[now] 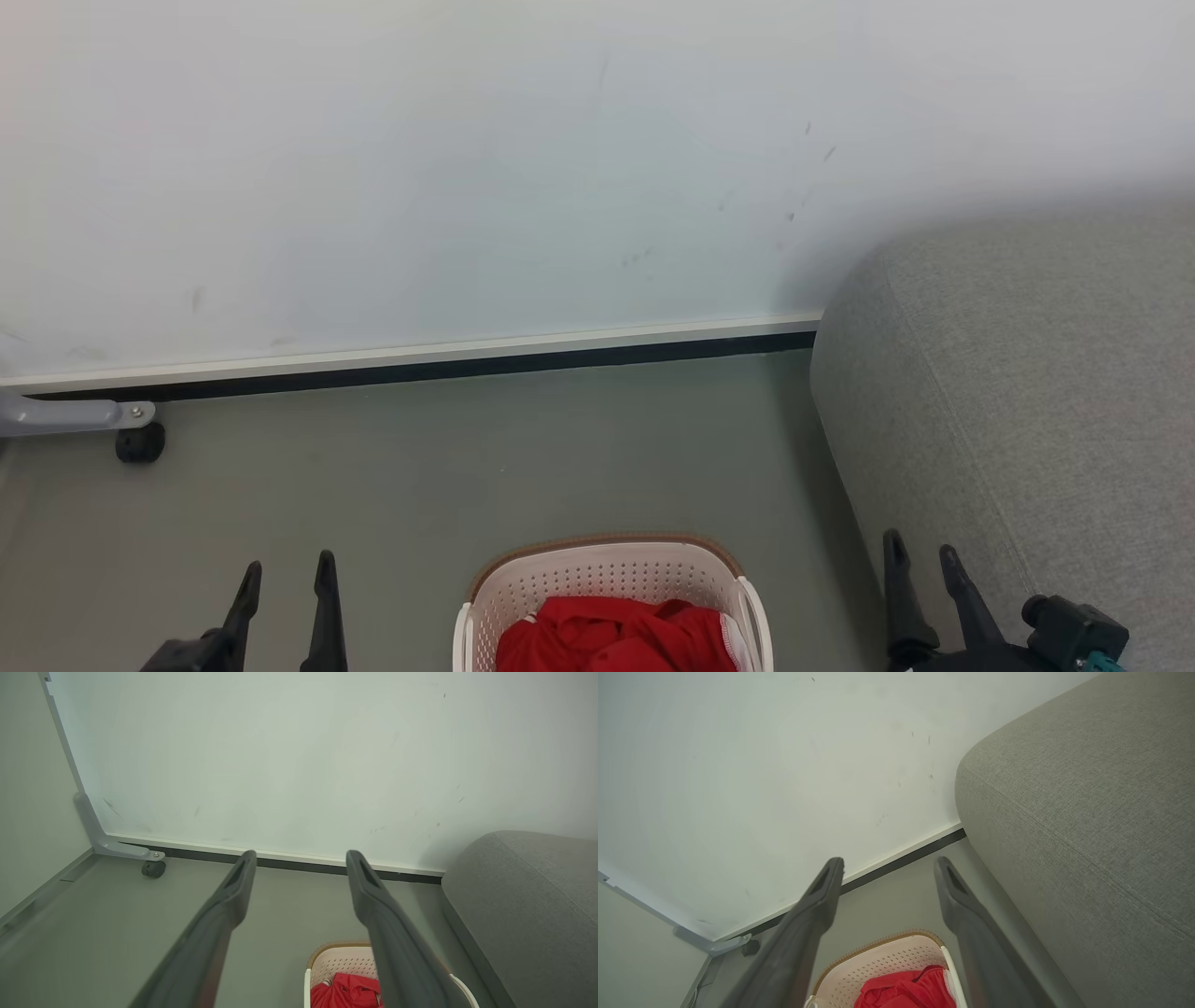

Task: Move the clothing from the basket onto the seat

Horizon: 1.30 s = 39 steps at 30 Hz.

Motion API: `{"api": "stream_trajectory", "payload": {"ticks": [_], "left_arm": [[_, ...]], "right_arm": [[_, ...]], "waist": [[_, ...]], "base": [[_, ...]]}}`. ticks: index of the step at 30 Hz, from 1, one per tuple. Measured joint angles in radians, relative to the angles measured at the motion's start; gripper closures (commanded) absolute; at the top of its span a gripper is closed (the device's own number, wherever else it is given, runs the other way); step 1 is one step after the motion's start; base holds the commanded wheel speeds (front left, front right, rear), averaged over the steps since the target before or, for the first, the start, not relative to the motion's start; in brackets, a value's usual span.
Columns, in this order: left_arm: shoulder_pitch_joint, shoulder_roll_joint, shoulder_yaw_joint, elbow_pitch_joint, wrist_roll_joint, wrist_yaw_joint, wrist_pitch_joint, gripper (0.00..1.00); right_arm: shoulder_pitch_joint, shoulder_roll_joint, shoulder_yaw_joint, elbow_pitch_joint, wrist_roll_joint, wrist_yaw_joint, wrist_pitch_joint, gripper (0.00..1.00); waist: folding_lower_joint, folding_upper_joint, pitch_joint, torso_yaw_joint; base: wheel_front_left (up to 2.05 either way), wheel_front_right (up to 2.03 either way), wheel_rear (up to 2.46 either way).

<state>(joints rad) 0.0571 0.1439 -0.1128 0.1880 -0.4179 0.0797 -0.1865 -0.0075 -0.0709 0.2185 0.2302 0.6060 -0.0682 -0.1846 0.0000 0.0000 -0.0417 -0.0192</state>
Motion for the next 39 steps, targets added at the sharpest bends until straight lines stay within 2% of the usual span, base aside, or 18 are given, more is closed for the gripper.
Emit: {"api": "stream_trajectory", "payload": {"ticks": [18,39], "left_arm": [[0.036,0.017,-0.024,-0.011,0.246,0.036,-0.063,0.00],[0.038,0.015,-0.018,-0.004,0.249,0.034,-0.063,0.00]], "right_arm": [[0.021,-0.011,0.053,-0.006,-0.226,-0.030,-0.065,0.00],[0.021,-0.009,0.051,-0.001,-0.237,-0.029,-0.065,0.00]], "waist": [[0.0000,0.0000,-0.016,-0.007],[0.0000,0.0000,-0.011,-0.007]], "base": [[0.00,0.00,0.00],[0.00,0.00,0.00]]}}
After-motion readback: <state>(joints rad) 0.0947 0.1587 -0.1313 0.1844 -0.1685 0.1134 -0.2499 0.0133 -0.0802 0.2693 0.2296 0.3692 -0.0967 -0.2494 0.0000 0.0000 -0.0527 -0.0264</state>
